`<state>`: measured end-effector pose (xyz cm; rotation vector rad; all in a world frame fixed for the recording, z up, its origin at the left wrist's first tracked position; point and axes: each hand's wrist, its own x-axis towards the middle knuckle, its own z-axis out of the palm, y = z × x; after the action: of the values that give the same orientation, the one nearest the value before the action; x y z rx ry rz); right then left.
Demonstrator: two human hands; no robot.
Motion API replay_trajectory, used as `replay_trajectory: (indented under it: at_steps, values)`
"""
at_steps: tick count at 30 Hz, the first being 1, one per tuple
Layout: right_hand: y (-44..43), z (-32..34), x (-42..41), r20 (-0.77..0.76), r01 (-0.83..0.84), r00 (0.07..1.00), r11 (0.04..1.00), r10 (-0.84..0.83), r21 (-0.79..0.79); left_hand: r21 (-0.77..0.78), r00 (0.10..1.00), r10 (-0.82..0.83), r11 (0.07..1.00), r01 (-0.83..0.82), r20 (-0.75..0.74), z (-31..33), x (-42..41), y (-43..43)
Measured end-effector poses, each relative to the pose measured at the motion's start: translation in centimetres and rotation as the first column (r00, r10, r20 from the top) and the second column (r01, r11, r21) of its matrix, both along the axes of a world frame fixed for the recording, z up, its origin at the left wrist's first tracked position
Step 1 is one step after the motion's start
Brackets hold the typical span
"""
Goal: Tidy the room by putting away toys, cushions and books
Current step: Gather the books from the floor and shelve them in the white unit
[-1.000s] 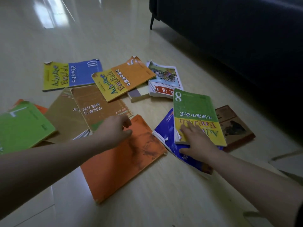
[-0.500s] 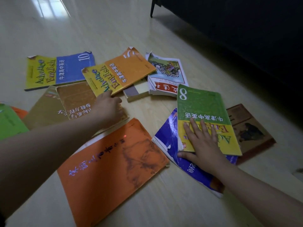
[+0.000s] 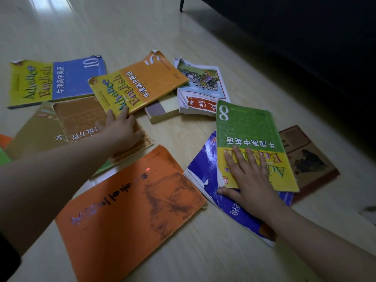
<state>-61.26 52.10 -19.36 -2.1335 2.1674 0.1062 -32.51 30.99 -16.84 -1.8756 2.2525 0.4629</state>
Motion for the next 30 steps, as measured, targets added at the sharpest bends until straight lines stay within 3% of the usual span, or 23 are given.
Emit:
replay_trajectory:
  at_steps: [11, 14, 20, 23, 30]
  values:
    - [-0.7, 2.6, 0.3, 0.013, 0.019, 1.000, 0.991, -0.021, 0.134, -0.159, 0.981, -0.193, 0.968, 0.195, 0.027, 2.4, 0.6, 2.4]
    - [-0.1, 5.1, 0.7, 0.125, 0.100, 0.987, 0.995, -0.102, 0.026, -0.150, 0.970, -0.242, 0.959, 0.240, 0.008, 4.3, 0.5, 4.4]
    - [2.3, 7.6, 0.4, 0.176, 0.124, 0.979, 0.988, -0.107, -0.087, -0.057, 0.951, -0.292, 0.956, 0.287, -0.106, 7.5, 0.9, 10.5]
    - [5.3, 8.9, 0.9, 0.201, 0.108, 0.975, 0.992, -0.094, -0.062, -0.017, 0.931, -0.362, 0.932, 0.361, -0.040, 9.0, 1.5, 14.7]
    - [12.9, 9.0, 5.4, 0.479, 0.143, 0.869, 0.990, -0.124, -0.002, 0.175, 0.873, -0.488, 0.860, 0.479, 0.008, 9.6, 5.1, 23.6]
